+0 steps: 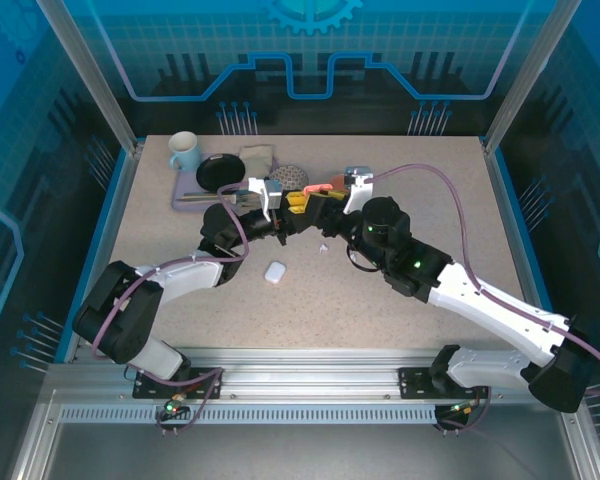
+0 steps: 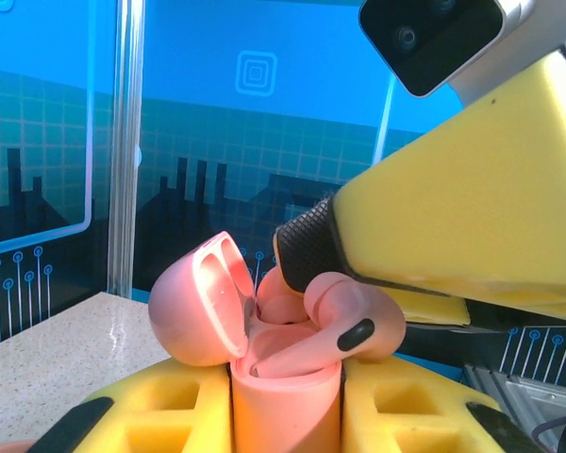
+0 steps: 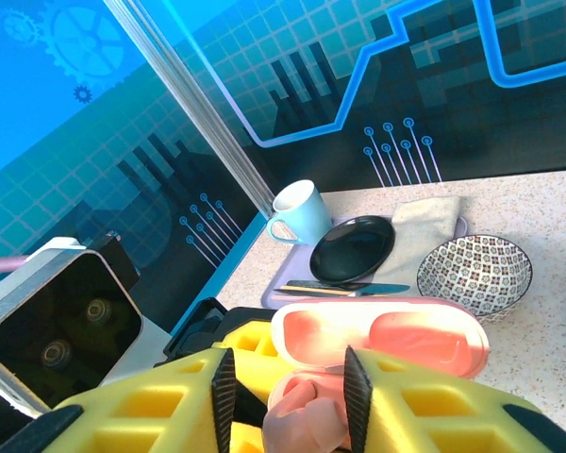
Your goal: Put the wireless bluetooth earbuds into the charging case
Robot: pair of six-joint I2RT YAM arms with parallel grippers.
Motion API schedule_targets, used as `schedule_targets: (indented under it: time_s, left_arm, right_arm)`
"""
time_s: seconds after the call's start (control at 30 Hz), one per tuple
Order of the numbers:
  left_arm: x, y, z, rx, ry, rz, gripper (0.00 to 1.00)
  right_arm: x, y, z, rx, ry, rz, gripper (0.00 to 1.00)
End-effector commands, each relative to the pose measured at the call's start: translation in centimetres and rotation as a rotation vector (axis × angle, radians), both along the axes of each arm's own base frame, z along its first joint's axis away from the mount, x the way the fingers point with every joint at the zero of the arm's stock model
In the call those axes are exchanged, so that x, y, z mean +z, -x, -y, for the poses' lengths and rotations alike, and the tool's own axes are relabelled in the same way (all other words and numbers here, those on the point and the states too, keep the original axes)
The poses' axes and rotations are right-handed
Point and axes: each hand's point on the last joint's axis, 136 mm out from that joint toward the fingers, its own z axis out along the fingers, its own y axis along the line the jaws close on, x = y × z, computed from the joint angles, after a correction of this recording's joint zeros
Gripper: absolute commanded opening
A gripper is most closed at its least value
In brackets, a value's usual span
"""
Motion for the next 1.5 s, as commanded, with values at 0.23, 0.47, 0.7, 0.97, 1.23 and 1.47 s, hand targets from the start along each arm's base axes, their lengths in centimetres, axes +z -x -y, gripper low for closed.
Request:
schedule_targets:
  time_s: [0.23,0.47,0.7,0.97,1.23,1.47]
  left_arm:
    - [1.9,0.3,-0.2,0.008,0.044,0.062,0.00]
    - [1.8,0.4,-0.3,0.011,0.043,0.062,0.00]
    - [1.8,0.3,-0.3,0.017,0.041,0.063,0.00]
    - [1.9,0.3,-0.4,0.022,0.042,0.069,0.00]
    - [2.0,0.2,-0.3,0.021,0.037,0.068,0.00]
    - [2.0,0.2,-0.3,0.023,0.037,0.070,0.00]
  right_arm:
    - [1.8,-0.2,0.9,-0.017,-0.005,0.010,0.58]
    - [4.2,-0.1,1.6,0.003,-0.052,-0.001,0.69]
    - [4.6,1.6,0.9,0.101,-0.069,-0.130,0.70]
    - [3.2,2.8,-0.2,0.174,-0.056,-0.239,0.69]
    - [2.2,3.7,-1.6,0.242,-0.052,-0.325,0.68]
    - [2.0,4.2,-2.2,0.268,-0.048,-0.343,0.67]
